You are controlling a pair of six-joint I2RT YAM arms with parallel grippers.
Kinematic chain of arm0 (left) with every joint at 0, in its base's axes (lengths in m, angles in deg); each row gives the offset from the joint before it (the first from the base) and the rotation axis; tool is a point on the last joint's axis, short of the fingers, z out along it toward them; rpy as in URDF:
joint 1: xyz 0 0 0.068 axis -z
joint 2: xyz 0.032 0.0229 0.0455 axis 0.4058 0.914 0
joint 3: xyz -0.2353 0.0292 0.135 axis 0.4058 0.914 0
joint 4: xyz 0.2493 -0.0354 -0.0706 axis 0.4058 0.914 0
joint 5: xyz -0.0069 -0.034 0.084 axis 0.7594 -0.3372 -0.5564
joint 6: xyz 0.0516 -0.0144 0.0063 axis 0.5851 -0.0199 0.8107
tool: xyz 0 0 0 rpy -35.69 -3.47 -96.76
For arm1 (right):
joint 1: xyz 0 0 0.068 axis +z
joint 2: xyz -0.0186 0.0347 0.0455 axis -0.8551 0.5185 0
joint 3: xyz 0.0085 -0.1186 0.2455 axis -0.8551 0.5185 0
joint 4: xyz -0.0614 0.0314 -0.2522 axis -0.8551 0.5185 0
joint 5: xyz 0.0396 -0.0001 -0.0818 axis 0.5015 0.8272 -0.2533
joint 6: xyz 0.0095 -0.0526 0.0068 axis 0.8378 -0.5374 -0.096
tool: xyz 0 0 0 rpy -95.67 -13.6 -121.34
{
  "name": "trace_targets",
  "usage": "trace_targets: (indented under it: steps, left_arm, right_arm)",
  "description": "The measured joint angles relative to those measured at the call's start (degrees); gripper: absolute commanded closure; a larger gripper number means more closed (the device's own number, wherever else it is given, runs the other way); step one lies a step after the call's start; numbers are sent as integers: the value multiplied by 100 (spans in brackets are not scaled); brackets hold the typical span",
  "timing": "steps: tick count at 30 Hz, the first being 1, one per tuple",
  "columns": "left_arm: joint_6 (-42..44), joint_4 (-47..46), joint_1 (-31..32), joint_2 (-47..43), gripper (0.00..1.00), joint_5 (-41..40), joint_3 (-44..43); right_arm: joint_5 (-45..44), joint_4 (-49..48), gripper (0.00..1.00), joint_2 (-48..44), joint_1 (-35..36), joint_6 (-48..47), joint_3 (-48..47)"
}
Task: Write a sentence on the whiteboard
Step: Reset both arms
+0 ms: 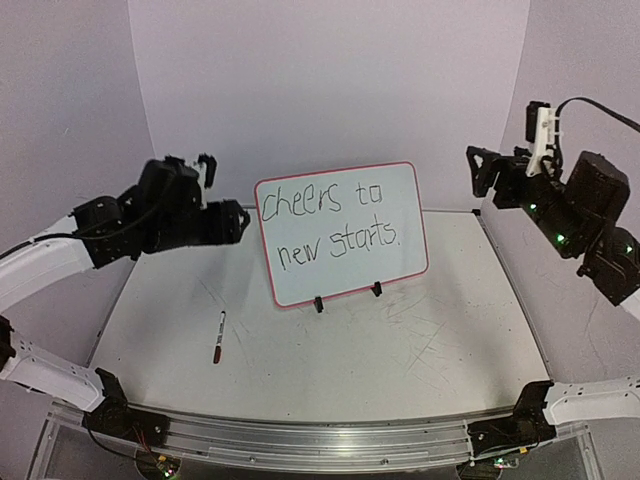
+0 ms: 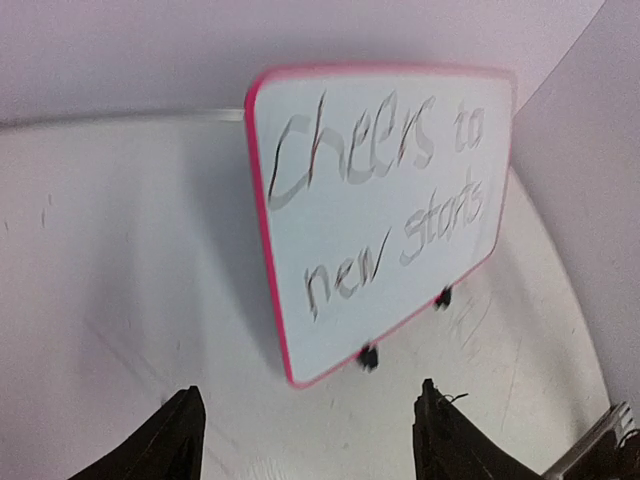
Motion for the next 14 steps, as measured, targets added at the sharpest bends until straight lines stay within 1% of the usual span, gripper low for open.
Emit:
trace_targets:
  steps: [4,8,11,14]
  left_arm:
    - [1358,-820,-1,-365,22,-352,-811]
    - [2539,-1553,-2,-560,21,-364,-1386]
    - [3160,-1880,-2,-510,20,-293,-1812]
    - [3579,-2025,-2,-495,19,-244,-2003]
  right_arm:
    - [-226,-52,2,-265,0,-242,-306]
    - [-375,-131,2,-305,0,-405,-646]
    - [-452,-191,2,-316,0,-489,-760]
    - [-529,-235,2,-338,0,-564,-762]
